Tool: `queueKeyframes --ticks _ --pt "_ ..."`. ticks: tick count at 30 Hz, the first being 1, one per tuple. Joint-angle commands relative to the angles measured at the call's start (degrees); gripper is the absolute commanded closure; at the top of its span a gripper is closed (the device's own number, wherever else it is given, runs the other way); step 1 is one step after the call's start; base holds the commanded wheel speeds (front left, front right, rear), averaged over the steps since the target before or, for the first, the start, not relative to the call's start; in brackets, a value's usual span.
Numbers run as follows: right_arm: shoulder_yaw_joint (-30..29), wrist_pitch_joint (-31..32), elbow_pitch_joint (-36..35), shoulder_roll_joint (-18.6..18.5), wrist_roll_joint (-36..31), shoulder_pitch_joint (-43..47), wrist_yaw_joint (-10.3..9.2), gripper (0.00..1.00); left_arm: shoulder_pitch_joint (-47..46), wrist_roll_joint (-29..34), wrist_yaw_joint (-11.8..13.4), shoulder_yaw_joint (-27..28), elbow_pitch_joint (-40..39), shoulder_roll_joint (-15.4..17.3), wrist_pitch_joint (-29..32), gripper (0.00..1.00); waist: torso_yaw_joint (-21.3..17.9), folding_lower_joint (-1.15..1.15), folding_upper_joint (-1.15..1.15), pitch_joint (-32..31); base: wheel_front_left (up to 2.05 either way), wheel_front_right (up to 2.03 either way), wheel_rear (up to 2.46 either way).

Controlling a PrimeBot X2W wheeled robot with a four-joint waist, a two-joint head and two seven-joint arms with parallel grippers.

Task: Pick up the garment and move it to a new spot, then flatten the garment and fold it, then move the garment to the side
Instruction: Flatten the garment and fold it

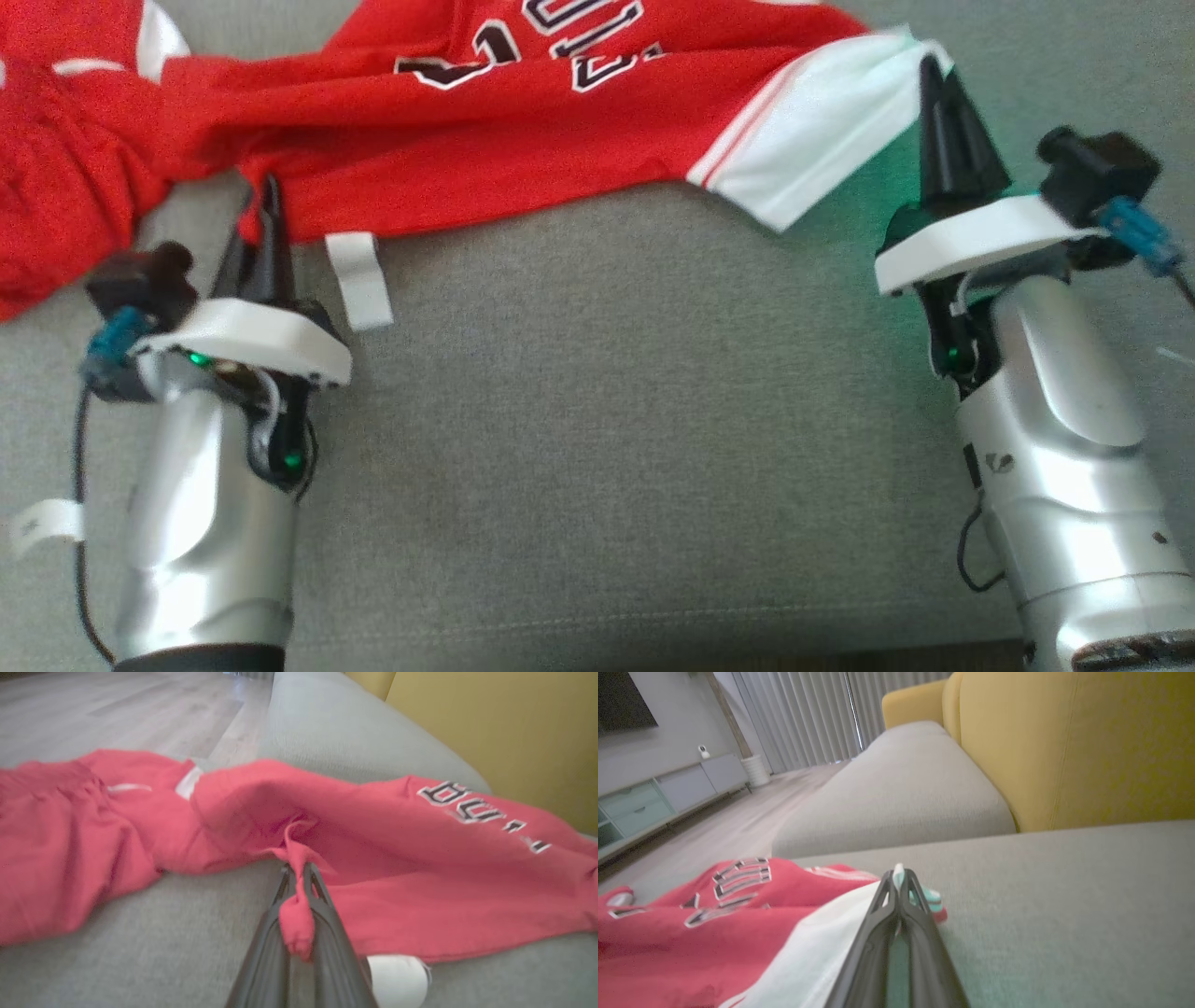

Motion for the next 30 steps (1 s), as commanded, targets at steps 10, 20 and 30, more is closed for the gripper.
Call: queueKeyframes --ticks 10,20,30 --pt "-0.02 -0.65 -15.41 0.89 6.15 0.0 0.37 1.0 -1.12 1.51 -0.36 4.81 -14.76 5.07 -0.29 1.0 -2.24 0.0 0.0 -10.97 0.0 0.0 0.0" --pt "-2.51 2.39 -24.54 -3.15 7.24 -8.65 0.37 1.0 -8.58 2.04 -0.39 4.91 -21.95 10.54 1.93 1.0 -3.31 0.0 0.0 -17.17 0.0 0.0 0.0" --pt "-5.51 10.82 -25.28 -7.63 1.29 -24.33 0.37 1.0 -21.48 3.27 -0.44 1.29 -23.71 14.2 12.21 1.0 -2.78 0.0 0.0 -9.97 0.0 0.0 0.0"
